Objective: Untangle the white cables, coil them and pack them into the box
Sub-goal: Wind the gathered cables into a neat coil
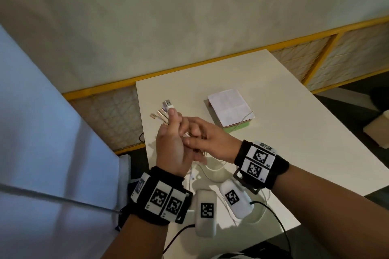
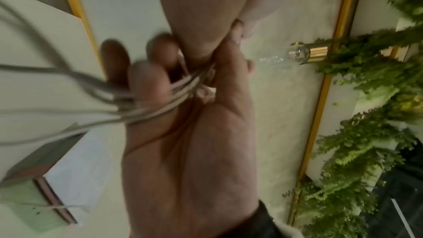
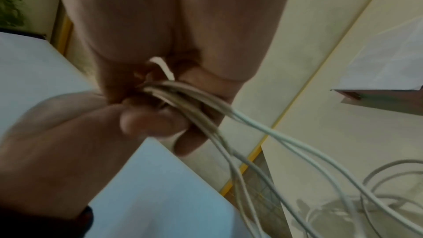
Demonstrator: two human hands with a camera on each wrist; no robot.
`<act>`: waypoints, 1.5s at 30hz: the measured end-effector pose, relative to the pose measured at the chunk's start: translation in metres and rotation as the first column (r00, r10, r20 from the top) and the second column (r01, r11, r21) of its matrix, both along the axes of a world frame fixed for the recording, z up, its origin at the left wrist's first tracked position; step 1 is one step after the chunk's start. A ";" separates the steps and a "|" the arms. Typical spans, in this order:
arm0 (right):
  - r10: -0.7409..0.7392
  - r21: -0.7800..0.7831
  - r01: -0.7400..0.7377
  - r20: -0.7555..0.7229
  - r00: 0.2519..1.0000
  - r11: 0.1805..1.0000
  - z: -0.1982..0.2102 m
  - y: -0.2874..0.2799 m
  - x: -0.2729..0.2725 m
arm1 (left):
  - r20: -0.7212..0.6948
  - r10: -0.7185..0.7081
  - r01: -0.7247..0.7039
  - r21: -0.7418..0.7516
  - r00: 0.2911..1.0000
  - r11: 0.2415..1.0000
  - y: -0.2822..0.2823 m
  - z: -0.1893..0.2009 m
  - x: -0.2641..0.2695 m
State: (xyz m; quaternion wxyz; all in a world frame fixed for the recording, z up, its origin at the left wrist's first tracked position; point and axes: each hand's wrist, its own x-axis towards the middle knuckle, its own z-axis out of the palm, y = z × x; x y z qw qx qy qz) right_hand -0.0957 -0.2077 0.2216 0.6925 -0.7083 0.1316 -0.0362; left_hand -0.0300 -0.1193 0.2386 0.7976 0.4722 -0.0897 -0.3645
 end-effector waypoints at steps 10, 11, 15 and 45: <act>0.152 -0.519 -0.287 -0.287 0.946 0.805 0.011 -0.001 0.005 | -0.131 0.178 -0.193 -0.106 0.975 0.976 0.009 0.011 0.038; 0.139 -0.520 -0.291 -0.312 0.940 0.803 0.006 -0.003 0.001 | -0.141 0.218 -0.234 -0.109 0.966 0.966 0.012 0.014 0.046; 0.065 -0.607 -0.281 -0.352 0.934 0.744 -0.006 -0.008 -0.009 | -0.135 0.308 -0.320 -0.079 0.942 0.944 0.024 0.012 0.061; -0.061 -0.635 -0.266 -0.444 0.894 0.725 -0.026 -0.009 -0.018 | -0.300 0.268 -0.248 0.103 0.915 0.963 -0.008 -0.034 0.004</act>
